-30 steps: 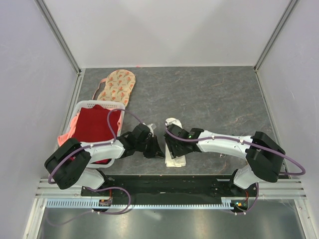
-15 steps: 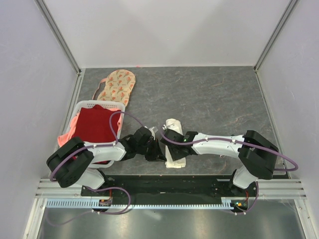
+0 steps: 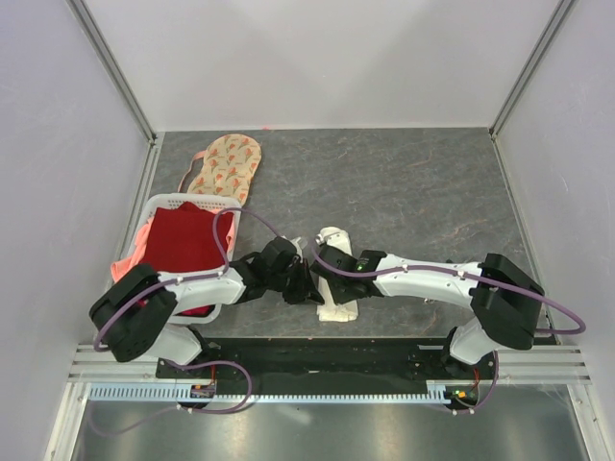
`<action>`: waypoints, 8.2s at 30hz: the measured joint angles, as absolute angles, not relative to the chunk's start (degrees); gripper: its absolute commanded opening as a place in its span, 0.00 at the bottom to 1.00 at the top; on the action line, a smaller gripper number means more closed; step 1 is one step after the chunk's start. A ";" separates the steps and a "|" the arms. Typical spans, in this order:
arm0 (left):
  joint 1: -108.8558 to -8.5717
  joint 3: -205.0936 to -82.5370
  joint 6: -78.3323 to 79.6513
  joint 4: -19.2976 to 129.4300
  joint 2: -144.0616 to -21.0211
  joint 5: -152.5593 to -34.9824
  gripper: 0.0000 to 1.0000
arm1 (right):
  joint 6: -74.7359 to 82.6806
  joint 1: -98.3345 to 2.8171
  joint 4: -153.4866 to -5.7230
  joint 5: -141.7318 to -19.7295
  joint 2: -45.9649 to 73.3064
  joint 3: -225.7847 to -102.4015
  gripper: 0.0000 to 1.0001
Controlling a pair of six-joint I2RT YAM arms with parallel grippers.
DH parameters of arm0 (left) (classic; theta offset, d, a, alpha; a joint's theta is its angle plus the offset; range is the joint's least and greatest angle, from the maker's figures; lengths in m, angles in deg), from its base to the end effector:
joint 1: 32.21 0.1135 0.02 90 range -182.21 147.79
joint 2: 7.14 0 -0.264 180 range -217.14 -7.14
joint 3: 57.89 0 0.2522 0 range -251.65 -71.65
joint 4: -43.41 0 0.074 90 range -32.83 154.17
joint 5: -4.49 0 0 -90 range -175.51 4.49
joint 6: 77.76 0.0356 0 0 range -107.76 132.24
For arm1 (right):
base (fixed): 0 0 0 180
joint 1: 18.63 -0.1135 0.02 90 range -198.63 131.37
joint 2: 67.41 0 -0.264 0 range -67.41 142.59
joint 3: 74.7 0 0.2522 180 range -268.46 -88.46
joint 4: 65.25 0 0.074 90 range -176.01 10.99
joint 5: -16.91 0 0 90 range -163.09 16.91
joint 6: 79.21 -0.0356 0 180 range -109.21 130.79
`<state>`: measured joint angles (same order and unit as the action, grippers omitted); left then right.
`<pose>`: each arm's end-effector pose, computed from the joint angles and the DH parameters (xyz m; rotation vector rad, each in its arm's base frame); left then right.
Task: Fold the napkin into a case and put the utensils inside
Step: Smooth out the smaller rectangle-folded napkin at the center of the board, then pick up the smaller rectangle-folded napkin from the center of the board, then turn over the smaller rectangle-folded napkin at the center of the board, then smooth out the smaller rectangle-folded napkin at the center of the board, then move the smaller rectangle folded napkin to the center of the board.
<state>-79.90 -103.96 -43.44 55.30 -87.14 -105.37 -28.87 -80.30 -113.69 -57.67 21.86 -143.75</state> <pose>0.1649 -0.1992 0.1556 0.0033 2.6981 -1.1491 0.1472 0.2532 0.1894 -0.4471 2.6594 0.1615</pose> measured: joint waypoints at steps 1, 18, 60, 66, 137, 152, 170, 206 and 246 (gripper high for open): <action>-79.94 -103.96 -43.44 54.75 -88.43 -105.41 0.05 | -28.98 -80.30 -113.75 -57.63 21.76 -143.81 0.00; -82.80 -102.30 -44.62 47.15 -95.71 -105.87 0.02 | -35.78 -80.30 -108.44 -61.43 19.94 -143.51 0.00; -67.35 -118.30 -35.20 52.22 -109.85 -115.46 0.02 | -32.87 -80.28 -99.26 -66.17 14.91 -134.13 0.60; -67.28 -117.56 -34.72 50.65 -109.85 -115.95 0.02 | -26.40 -80.28 -105.29 -64.66 17.76 -144.58 0.60; -52.49 -117.01 -26.13 86.01 -55.23 -108.97 0.36 | -33.05 -81.18 -79.48 -69.76 22.45 -140.34 0.00; -52.49 -116.97 -22.02 95.85 -54.55 -102.20 0.31 | -49.37 -72.02 -32.20 -91.83 27.96 -114.87 0.01; -58.61 -115.17 -22.02 88.79 -69.20 -100.60 0.29 | -43.21 -51.67 -33.84 -101.97 22.45 -104.60 0.63; -62.72 -132.09 -24.73 74.73 -103.47 -100.43 0.29 | -30.29 -69.29 -88.40 -78.13 -2.16 -117.45 0.43; -62.85 -103.59 -31.84 81.09 -46.71 -104.86 0.33 | -38.86 -69.63 -89.23 -41.95 31.09 -140.58 0.79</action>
<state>-62.85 -103.59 -31.84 81.09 -46.71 -104.86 -38.86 -69.63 -89.23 -41.95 31.09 -140.58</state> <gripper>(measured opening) 0.324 0.790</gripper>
